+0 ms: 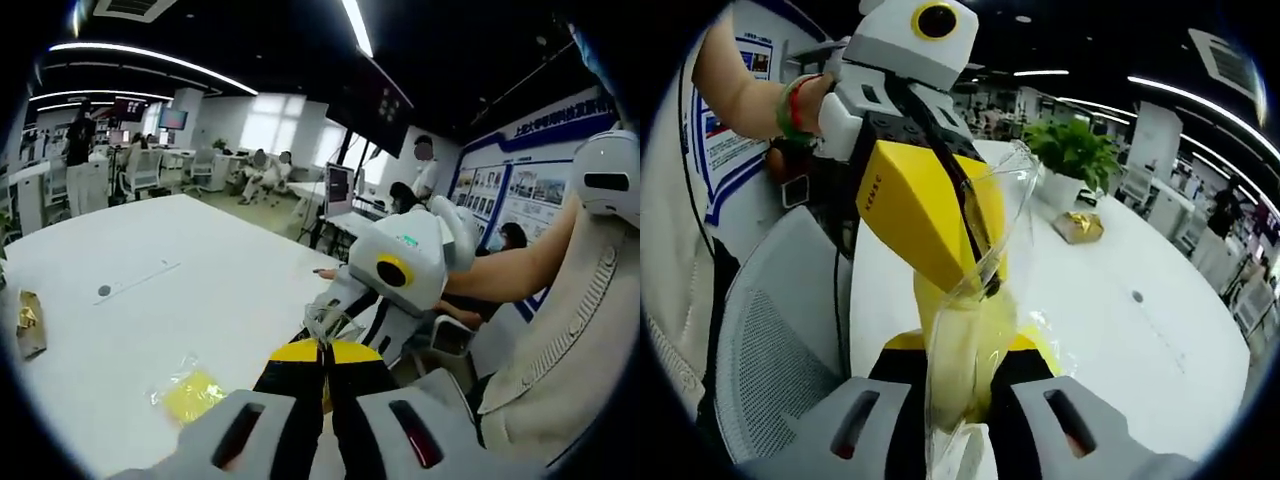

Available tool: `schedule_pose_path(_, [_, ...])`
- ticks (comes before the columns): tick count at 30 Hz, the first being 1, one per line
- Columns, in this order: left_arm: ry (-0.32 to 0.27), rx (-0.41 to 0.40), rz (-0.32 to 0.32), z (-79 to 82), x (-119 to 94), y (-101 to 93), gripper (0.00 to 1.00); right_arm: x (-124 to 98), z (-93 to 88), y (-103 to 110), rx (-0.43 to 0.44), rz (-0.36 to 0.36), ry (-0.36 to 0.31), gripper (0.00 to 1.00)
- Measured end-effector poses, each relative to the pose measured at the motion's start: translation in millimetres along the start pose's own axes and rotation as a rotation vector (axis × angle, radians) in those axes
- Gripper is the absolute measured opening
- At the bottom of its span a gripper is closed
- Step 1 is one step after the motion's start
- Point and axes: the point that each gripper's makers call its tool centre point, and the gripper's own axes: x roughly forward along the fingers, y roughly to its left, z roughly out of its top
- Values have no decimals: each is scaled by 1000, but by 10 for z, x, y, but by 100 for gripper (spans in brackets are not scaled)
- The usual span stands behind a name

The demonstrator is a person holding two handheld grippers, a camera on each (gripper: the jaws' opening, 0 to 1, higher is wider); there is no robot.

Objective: Compare the silicone blocks by pressing each to a similar depth, holding the contact briefly, and releasing to observe deformation and rebound differences across the visible hardness samples.

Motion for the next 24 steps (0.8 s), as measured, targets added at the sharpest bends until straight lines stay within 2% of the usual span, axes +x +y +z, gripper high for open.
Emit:
schedule_pose_path(3, [8, 2, 0, -12, 12, 2, 0, 2, -20, 7, 2, 9, 6, 13])
schedule_pose_path(5, [7, 2, 4, -12, 17, 2, 0, -1, -23, -21, -23, -10, 2, 13])
schedule_pose_path(19, [18, 6, 6, -45, 33, -37, 0, -15, -50, 46, -28, 20, 1, 14])
schedule_pose_path(24, [18, 8, 9, -46, 46, -44, 0, -22, -54, 27, -39, 2, -3, 14])
